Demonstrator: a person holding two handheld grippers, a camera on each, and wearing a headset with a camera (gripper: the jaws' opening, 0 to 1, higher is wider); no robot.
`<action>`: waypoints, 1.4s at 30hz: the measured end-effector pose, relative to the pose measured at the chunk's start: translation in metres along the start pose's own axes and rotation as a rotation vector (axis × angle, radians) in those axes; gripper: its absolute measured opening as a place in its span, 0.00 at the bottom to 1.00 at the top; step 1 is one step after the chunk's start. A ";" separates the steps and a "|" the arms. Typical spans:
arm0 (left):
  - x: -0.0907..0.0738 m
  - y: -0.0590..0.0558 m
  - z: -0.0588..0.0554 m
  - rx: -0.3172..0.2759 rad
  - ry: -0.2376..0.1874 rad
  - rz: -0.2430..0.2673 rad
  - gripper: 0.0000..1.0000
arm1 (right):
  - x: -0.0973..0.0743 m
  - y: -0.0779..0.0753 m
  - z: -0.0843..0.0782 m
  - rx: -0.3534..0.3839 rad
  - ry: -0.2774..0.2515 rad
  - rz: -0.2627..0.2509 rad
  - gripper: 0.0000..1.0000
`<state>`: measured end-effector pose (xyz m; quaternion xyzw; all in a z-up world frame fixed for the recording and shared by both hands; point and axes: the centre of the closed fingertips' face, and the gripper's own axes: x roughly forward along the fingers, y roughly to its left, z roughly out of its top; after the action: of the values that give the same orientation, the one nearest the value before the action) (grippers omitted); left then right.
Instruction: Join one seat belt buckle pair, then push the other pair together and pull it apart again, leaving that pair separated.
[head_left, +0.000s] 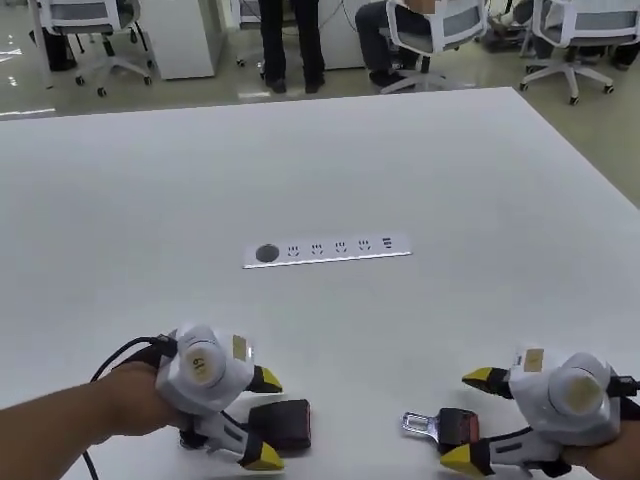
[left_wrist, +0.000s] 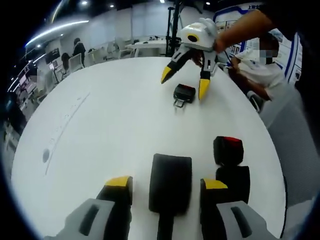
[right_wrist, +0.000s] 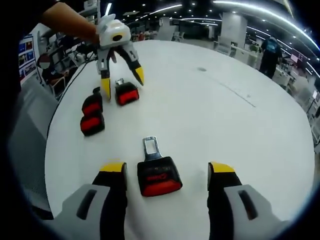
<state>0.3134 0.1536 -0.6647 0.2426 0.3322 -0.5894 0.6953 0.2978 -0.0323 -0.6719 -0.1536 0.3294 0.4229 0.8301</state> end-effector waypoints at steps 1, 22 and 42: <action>-0.004 0.002 0.005 -0.027 -0.020 0.029 0.57 | -0.001 -0.001 -0.001 0.000 0.001 -0.008 0.66; -0.067 0.012 -0.009 -0.404 -0.217 0.345 0.93 | -0.040 0.009 0.038 0.138 -0.196 -0.313 0.85; -0.128 -0.047 -0.032 -0.520 -0.342 0.524 1.00 | -0.074 0.059 0.046 0.194 -0.289 -0.394 0.92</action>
<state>0.2513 0.2528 -0.5874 0.0334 0.2766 -0.3203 0.9054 0.2383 -0.0167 -0.5864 -0.0726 0.2101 0.2372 0.9457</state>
